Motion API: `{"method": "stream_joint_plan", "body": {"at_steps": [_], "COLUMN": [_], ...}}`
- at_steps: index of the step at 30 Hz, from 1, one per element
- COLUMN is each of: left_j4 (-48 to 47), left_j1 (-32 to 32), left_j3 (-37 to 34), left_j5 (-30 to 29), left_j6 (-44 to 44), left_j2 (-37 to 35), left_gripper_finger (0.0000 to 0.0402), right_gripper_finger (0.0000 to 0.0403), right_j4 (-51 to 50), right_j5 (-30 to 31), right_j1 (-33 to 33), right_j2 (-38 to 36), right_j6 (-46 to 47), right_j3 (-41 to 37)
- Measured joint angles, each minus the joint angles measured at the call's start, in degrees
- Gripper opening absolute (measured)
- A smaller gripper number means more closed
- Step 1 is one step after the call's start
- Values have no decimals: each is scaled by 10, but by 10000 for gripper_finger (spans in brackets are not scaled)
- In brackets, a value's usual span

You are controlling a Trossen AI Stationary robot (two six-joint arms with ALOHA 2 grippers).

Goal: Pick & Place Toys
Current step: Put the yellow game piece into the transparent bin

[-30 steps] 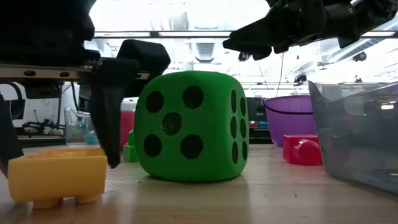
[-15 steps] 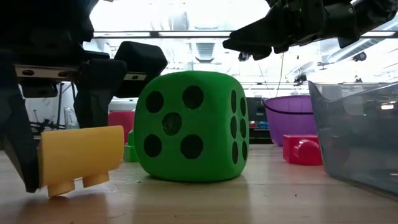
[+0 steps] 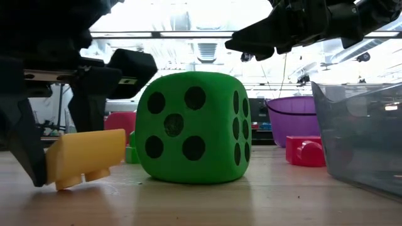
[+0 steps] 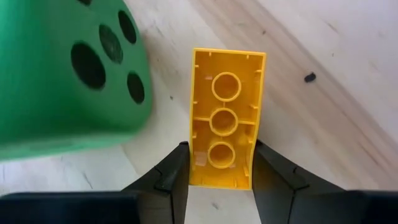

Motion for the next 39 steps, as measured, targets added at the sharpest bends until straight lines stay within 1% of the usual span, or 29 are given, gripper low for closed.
{"method": "stream_joint_plan", "body": {"at_steps": [3,6,10,13,15,17,19,23,27,30,33,36,38,39], "left_j4": [28,88,239,350,418,455,466,466,463,459,457,445,443,436], "left_j1": [-6,-11,-13,-12,-8,1,13,48,112,186,278,380,454,495], "left_j3": [-32,-85,-177,-259,-304,-346,-382,-433,-474,-500,-516,-519,-518,-516], "left_j5": [-9,-13,-21,-39,-61,-89,-127,-232,-321,-351,-351,-348,-329,-308], "left_j6": [-13,-29,-47,-49,-44,-44,-45,-47,-47,-51,-69,-86,-97,-102], "left_j2": [-22,-58,-128,-185,-229,-279,-327,-427,-510,-553,-579,-586,-585,-585], "left_gripper_finger": [131,131,131,131,131,131,131,131,131,131,131,131,131,131], "right_gripper_finger": [203,203,203,203,203,203,203,203,203,203,203,203,203,203], "right_j4": [-1,-2,-2,-2,-1,-1,0,1,1,1,1,1,1,1], "right_j5": [0,0,0,0,0,0,0,0,0,0,0,0,0,0], "right_j1": [0,0,0,0,0,0,0,0,0,0,0,0,0,0], "right_j2": [0,0,0,0,0,0,0,0,0,0,0,0,0,0], "right_j6": [0,0,0,0,0,0,0,0,0,0,0,0,0,0], "right_j3": [0,0,0,0,0,0,0,0,0,0,0,0,0,0]}}
